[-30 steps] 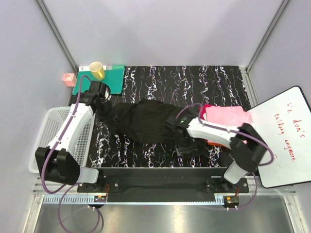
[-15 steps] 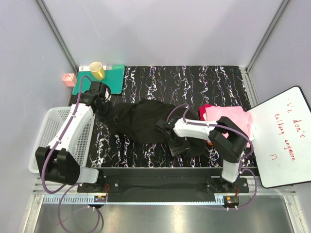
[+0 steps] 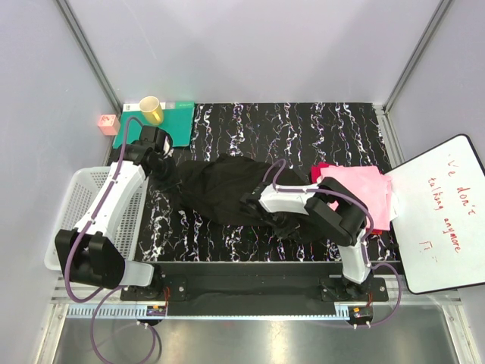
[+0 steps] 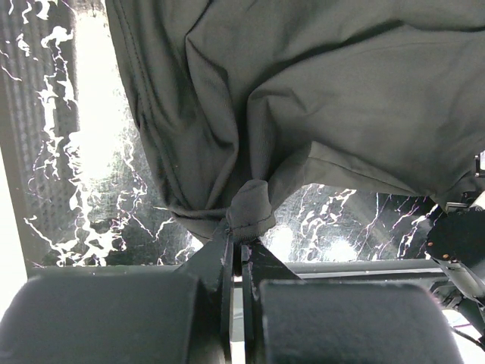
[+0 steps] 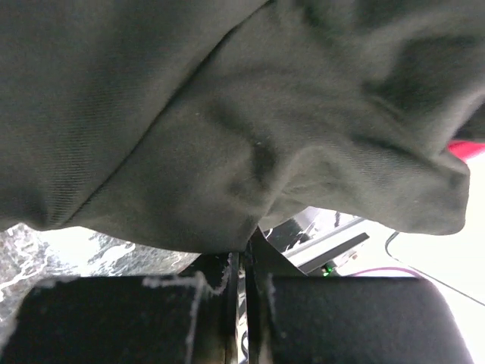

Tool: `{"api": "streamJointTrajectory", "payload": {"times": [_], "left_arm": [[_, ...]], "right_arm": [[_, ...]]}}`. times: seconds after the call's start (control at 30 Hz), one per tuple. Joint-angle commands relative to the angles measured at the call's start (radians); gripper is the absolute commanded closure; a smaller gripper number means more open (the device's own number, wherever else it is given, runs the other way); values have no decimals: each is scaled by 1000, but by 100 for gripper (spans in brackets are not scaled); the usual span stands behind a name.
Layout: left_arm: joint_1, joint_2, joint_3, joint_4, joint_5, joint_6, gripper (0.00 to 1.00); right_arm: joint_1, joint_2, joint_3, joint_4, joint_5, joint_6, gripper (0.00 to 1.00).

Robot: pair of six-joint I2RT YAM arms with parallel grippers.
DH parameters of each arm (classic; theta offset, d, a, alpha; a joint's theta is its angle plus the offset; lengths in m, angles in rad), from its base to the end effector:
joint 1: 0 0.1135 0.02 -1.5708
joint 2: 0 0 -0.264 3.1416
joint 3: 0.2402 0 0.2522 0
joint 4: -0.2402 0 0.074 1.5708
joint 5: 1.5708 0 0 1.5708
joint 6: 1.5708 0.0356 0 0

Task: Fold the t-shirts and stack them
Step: Flatten the tshirt out

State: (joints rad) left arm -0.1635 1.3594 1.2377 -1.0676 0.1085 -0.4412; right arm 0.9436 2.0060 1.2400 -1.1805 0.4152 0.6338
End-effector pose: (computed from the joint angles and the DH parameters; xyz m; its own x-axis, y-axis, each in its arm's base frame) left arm 0.2517 -0.0454 0.2999 -0.9141 -0.2794 -0.2937 -0.2087 0.9455 -0.2499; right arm 0.1938 0.2428 0.1272 -0.9301 -0.3599 0.0734 -0.3437 0.7822 -0.5197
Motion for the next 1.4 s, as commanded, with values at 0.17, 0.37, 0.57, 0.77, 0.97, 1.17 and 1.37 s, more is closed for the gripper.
{"api": "streamJointTrajectory", "payload": {"times": [0.17,0.37,0.57,0.77,0.97,1.17,1.37], "left_arm": [[4,-36,250,-23,-85,25,100],[4,-85,428,-12,-187,-14,100],[4,-115,630,-20,-231,1,100],[4,-181,764,-90,-343,22,100],[4,-334,756,-115,-376,27,100],[4,-459,838,-97,-271,70,100],[4,-513,919,-68,-263,94,100]], "right_arm": [[-2,-222,284,-186,238,-8,100],[-12,-280,672,-289,474,-158,100],[-12,-309,995,-295,628,-312,100],[-12,-437,1124,-329,694,-359,100],[-12,-667,1099,-340,593,-399,100],[-11,-898,969,-240,325,-482,100],[-14,-1027,840,-62,99,-531,100]]}}
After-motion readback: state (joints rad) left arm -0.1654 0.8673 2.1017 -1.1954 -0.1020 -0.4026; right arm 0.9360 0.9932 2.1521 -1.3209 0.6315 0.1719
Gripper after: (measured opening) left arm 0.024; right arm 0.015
